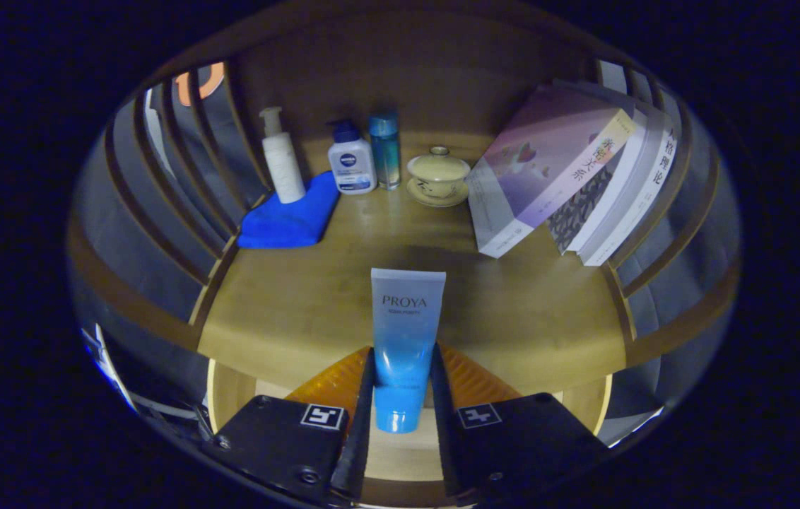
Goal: Pull open the drawer, take out the items inside it, and place them on the countertop above the cabinet.
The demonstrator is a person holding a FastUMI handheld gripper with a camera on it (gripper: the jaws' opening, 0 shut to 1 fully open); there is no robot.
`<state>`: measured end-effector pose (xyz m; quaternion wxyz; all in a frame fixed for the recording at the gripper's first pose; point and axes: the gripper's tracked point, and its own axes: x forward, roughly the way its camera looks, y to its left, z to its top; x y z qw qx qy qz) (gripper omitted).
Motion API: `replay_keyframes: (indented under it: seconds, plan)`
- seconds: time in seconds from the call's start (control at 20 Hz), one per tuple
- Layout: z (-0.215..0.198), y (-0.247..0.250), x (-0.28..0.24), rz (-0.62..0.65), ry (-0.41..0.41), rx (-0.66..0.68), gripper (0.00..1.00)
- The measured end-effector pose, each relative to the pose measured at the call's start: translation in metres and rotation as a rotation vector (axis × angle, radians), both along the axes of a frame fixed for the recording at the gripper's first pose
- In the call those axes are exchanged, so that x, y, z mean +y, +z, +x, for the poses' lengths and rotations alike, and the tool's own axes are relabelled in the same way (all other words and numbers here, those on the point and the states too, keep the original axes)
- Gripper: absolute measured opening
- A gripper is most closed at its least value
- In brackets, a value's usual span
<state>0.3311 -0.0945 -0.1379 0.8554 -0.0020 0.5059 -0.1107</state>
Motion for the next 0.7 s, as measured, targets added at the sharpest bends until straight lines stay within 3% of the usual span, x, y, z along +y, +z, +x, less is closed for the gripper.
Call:
replay_keyframes:
  seconds: [0.3,0.5,0.7]
  plan:
    - [0.016,-0.023,-0.008,-0.012,-0.045,-0.009,0.45]
    - [0.019,-0.035,-0.004,-0.011,-0.025,-0.011,0.45]
    - [0.013,-0.028,0.003,-0.004,0.001,-0.058,0.54]
